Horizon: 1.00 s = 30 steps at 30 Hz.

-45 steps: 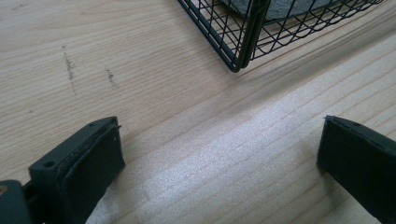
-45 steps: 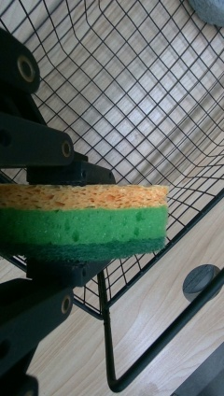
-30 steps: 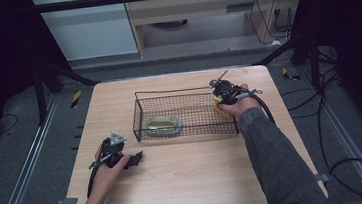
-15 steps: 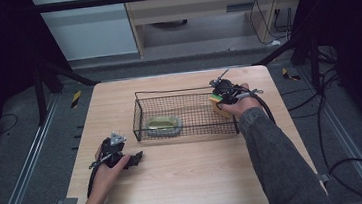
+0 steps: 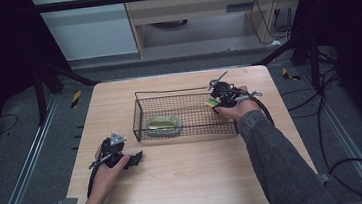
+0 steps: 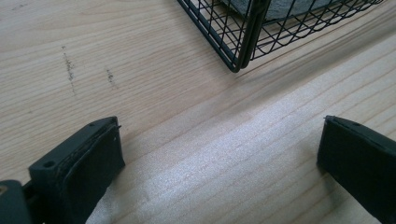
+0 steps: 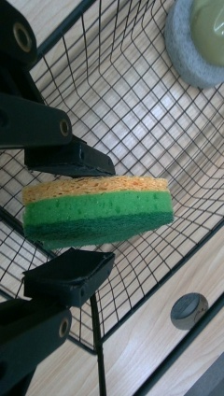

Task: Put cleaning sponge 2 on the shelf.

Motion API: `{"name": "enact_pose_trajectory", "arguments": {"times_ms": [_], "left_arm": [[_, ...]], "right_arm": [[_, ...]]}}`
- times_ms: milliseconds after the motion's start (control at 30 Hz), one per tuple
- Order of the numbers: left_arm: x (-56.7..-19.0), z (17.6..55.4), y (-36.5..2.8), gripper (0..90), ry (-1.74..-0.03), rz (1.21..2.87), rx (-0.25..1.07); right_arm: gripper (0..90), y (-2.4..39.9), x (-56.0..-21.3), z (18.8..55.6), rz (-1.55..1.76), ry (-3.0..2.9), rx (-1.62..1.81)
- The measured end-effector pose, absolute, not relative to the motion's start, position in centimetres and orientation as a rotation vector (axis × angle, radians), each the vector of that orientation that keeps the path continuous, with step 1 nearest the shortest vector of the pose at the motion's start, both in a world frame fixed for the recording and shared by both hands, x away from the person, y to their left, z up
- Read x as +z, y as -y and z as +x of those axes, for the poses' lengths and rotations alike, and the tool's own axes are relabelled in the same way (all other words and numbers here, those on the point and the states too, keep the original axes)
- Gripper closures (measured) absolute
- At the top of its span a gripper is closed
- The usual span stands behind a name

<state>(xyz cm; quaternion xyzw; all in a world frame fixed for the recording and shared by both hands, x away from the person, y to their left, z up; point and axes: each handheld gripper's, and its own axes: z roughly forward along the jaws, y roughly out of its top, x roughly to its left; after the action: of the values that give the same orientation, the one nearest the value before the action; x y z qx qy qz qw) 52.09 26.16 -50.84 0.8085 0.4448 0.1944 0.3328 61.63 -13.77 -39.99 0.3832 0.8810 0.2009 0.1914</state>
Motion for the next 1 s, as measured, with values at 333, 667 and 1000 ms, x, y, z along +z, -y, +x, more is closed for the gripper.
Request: {"name": "enact_pose_trajectory", "arguments": {"times_ms": [333,667,1000], "left_arm": [[-50.8,52.1,-26.2,0.0,-1.162,2.112,0.508],[-50.9,52.1,-26.1,0.0,-1.164,2.106,0.508],[-50.8,52.1,-26.1,0.0,-1.163,2.111,0.508]], "right_arm": [[47.2,12.9,-40.1,60.9,1.073,-2.491,0.575],[45.4,12.4,-39.3,60.4,1.054,-2.499,0.617],[35.4,13.4,-38.4,59.9,1.078,-2.453,0.648]]}}
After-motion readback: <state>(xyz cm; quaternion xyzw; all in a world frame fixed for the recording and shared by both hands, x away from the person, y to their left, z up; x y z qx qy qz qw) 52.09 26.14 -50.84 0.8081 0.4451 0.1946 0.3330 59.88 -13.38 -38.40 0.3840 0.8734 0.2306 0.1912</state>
